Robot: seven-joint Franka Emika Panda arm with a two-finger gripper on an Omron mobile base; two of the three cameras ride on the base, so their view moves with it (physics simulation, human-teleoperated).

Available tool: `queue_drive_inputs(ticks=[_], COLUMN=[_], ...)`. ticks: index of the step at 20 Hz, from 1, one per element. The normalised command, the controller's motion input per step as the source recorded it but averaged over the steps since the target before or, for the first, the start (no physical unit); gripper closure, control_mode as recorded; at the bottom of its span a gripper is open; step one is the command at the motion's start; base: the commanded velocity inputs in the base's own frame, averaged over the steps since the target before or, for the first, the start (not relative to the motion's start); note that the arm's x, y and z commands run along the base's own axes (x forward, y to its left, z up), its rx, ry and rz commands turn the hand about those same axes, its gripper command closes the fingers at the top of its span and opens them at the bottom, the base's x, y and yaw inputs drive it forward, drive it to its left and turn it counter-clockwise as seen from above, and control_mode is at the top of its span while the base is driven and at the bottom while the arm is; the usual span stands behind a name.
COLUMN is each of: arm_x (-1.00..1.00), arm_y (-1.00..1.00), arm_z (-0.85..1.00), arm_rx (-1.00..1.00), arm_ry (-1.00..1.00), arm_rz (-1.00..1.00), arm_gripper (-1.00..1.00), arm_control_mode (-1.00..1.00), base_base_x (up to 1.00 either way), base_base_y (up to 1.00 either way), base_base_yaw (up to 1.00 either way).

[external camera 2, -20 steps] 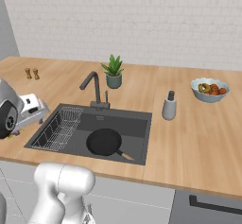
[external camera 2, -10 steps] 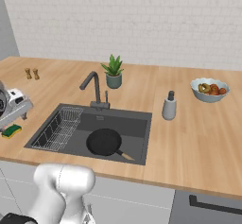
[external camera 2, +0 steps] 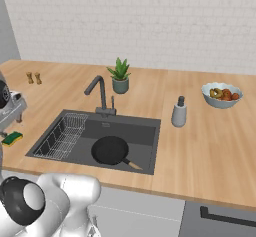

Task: Pick the pan and sponge and place them into the sink. Then turn on the water.

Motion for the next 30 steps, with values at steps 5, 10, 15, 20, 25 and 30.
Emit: queue_drive_inputs(ticks=[5, 10, 15, 20, 25, 30], arm_x=[0.19, 0.19, 0.16, 0.17, 0.03, 0.04], arm_y=[0.25, 0.25, 0.32, 0.41, 0.21, 0.38], arm_z=[-0.54, -0.43, -0.07, 0.00, -0.03, -0.16], arm_rx=[0.00, 0.00, 0.00, -0.08, -0.02, -0.01], arm_ry=[-0.19, -0.10, 0.12, 0.24, 0.01, -0.08], arm_rz=[0.39, 0.46, 0.48, 0.35, 0.25, 0.13], arm_gripper=[-1.00, -1.00, -1.00, -1.00, -1.00, -1.00], arm_control_mode=[-1.00, -1.00, -1.00, -1.00, -1.00, -1.00], base_base_x=[0.00, 0.00, 0.00, 0.00, 0.00, 0.00], base_base_y=[0.00, 0.00, 0.00, 0.00, 0.00, 0.00], base_base_yaw=[0.00, 0.00, 0.00, 0.00, 0.00, 0.00])
